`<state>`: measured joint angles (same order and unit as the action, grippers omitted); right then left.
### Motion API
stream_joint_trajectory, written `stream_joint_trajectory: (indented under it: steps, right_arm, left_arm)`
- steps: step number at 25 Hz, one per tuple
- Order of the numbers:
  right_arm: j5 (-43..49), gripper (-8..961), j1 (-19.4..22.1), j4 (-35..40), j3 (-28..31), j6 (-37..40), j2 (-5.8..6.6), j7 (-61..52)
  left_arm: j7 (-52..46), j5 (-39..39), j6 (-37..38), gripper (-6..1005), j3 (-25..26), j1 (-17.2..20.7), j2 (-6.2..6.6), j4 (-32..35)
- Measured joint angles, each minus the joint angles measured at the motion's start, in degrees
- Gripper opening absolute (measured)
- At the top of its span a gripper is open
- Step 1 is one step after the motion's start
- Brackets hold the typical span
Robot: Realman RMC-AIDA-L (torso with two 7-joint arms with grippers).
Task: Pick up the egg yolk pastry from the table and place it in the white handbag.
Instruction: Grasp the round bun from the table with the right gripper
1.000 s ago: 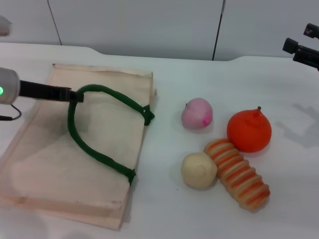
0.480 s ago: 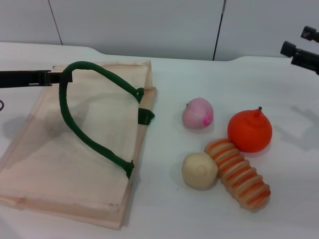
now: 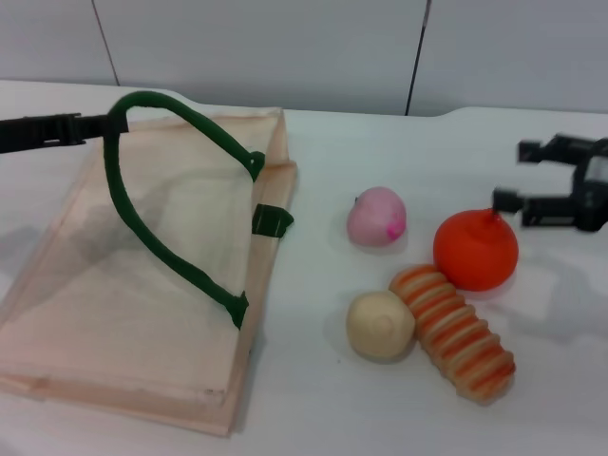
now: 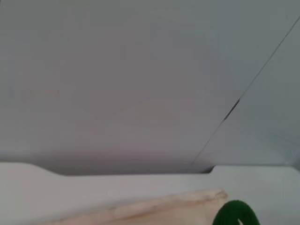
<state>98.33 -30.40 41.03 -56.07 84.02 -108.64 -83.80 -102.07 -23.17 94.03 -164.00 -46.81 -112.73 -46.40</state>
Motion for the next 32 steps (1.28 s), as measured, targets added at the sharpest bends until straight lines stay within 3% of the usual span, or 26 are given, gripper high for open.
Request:
stream_joint_trajectory:
  steps: [3, 7, 9, 15, 19, 32]
  right_arm:
    - [6.9, 893, -0.2, 5.3, -0.1, 2.4, -2.05, -2.7]
    - [19.0, 893, -2.3, 10.4, -0.2, 4.3, -6.23, -5.2]
    - [23.0, 893, -3.7, 10.7, -0.7, 4.3, -7.29, -5.8]
    - [23.3, 893, -6.0, 8.8, -5.7, 4.5, -7.61, -5.9]
    - [20.8, 893, -6.7, 8.8, -12.5, 3.1, -7.69, -5.9]
    - [17.6, 894, -12.5, 4.5, -29.9, -10.3, -7.81, -7.9]
  left_arm:
    - [0.2, -2.1, 0.9, 134, 0.0, 0.6, 0.17, 0.0]
    - [0.1, -3.6, 1.4, 137, 0.0, 1.0, 0.45, 0.0]
    - [0.1, -4.2, 2.1, 138, 0.0, 1.0, 0.53, 0.0]
    - [0.2, -6.8, 4.9, 143, 0.0, 1.0, 0.73, 0.0]
    - [0.2, -8.2, 5.7, 146, 0.0, 1.1, 0.76, 0.1]
    - [0.2, -9.2, 6.9, 156, 0.0, 0.7, 0.85, 0.2]
